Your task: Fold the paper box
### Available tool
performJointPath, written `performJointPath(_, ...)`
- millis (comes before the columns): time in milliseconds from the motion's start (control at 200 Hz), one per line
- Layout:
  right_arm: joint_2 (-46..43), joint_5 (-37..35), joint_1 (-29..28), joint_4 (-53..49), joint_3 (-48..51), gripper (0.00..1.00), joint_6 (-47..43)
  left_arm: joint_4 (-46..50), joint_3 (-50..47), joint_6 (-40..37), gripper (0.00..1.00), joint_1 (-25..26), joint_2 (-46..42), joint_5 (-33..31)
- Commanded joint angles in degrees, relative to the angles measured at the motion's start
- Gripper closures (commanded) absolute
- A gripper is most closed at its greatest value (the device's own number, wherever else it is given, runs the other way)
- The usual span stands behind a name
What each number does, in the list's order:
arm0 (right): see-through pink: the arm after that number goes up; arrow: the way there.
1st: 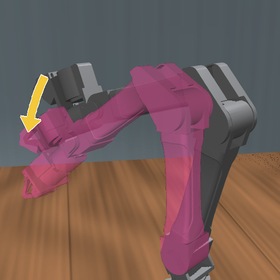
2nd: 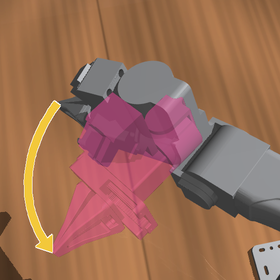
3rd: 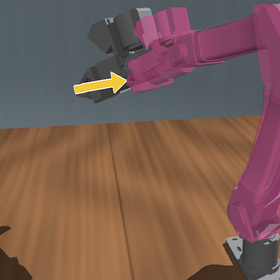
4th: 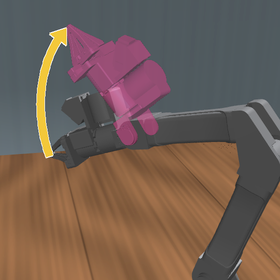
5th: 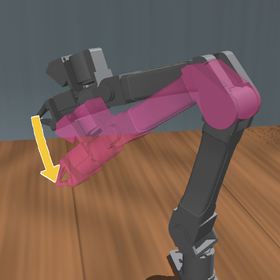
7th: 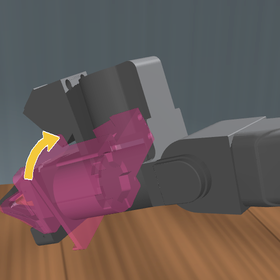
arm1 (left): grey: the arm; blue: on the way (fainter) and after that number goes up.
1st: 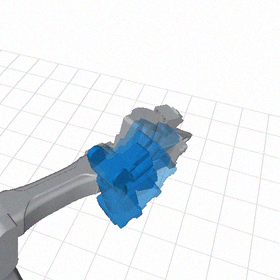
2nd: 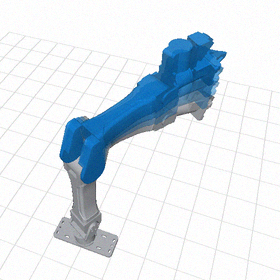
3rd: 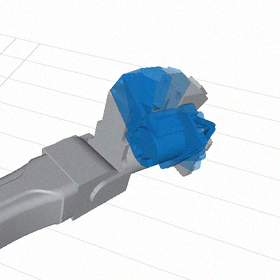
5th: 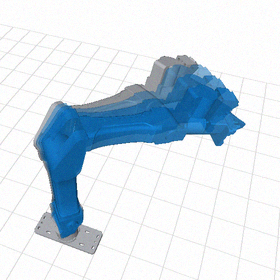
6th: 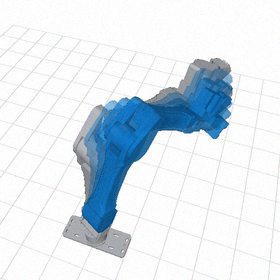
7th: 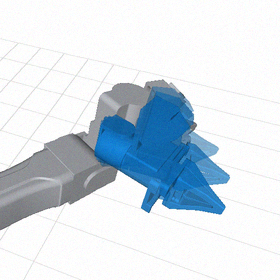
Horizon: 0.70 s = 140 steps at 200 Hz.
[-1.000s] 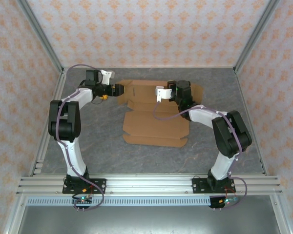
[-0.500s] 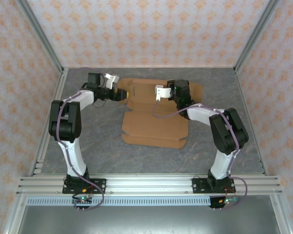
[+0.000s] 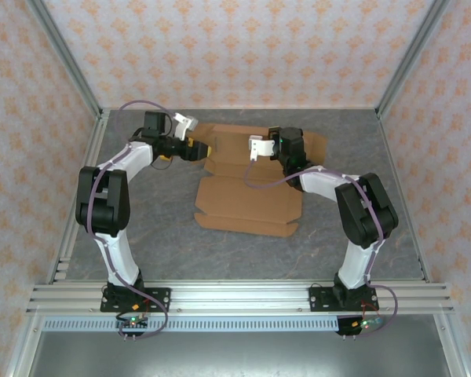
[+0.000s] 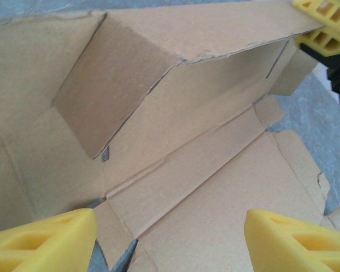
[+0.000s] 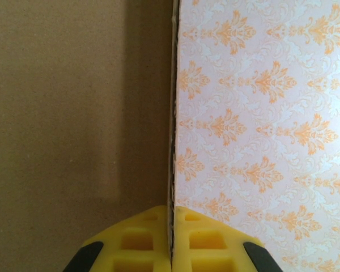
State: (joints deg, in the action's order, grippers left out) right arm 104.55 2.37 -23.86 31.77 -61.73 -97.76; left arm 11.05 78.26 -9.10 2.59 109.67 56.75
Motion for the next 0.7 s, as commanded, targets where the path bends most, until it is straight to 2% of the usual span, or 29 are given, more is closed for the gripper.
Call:
performJointPath(0, -0.7, 0.5, -0.1, 0.2, -1.2, 1.00, -0.6, -0.4, -1.9, 0.3, 0.28, -1.1, -4.3, -4.3)
performJointPath(180, -1.5, 3.2, -0.1, 1.1, -0.7, 1.00, -0.3, -6.5, -6.1, 3.8, 0.17, -4.1, -8.9, -8.4)
performJointPath(295, -2.0, 3.8, -0.1, 1.4, -0.5, 1.00, -0.5, -5.4, -3.7, 4.3, 0.08, -4.9, -7.1, -11.2)
performJointPath(345, -2.2, 4.1, -0.2, 1.8, -0.2, 1.00, -0.6, -3.6, -0.8, 4.0, 0.06, -5.0, -4.8, -10.4)
performJointPath(485, -2.3, 4.2, -0.2, 2.7, 0.2, 1.00, -1.9, 3.0, 7.6, 1.5, 0.05, -5.1, 1.9, -3.3)
performJointPath(586, -2.1, 4.4, -0.1, 2.9, 0.0, 1.00, -2.3, 4.9, 9.7, -0.5, 0.05, -5.4, 2.9, -1.5)
performJointPath(696, -1.7, 4.4, -0.1, 3.1, -0.3, 1.00, -2.6, 5.4, 10.0, 0.8, 0.14, -7.4, 2.7, -0.6)
